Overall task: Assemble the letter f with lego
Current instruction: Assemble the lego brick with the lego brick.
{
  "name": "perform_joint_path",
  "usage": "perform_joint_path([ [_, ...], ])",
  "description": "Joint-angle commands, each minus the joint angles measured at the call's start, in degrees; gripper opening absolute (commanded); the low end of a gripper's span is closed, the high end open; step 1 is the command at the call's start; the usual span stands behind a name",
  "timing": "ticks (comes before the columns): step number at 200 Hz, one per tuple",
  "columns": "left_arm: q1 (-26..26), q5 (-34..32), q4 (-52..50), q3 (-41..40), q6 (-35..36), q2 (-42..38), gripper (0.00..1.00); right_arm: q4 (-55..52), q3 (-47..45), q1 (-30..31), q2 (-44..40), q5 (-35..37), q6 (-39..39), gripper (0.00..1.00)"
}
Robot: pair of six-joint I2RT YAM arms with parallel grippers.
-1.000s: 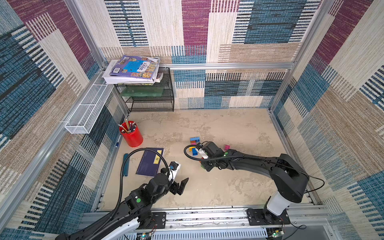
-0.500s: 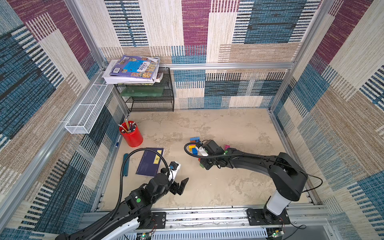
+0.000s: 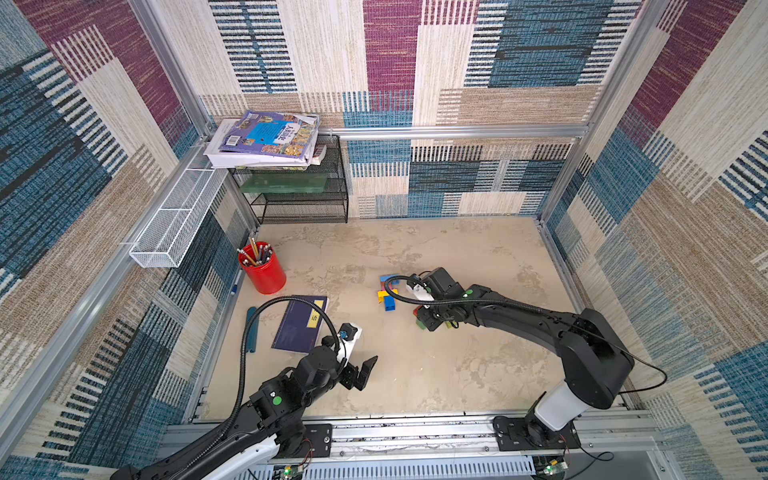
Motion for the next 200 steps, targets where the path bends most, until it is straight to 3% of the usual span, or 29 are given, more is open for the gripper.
perform_joint_path([
  [1, 0.03, -0.02, 1.63, 0.08, 0.10, -0.05, 0.99, 3.22, -0.45, 0.00, 0.05, -1.50, -3.51, 0.19],
  [92, -0.04, -0.89, 1.81, -0.07, 0.02, -0.19, 0.99, 8.82, -2.58, 1.10, 0.85, -10.54, -10.43, 0.19],
  [178, 0.00, -1.14, 1.89, -0.12, 0.00, -0.23, 0.99, 8.31, -1.47, 4.14, 5.22, -8.38, -12.08, 0.22],
  [200, 0.02, -1.14, 1.90, -0.10, 0.04, -0.18, 0.99, 8.25, -1.25, 4.27, 5.41, -7.24, -11.73, 0.28],
])
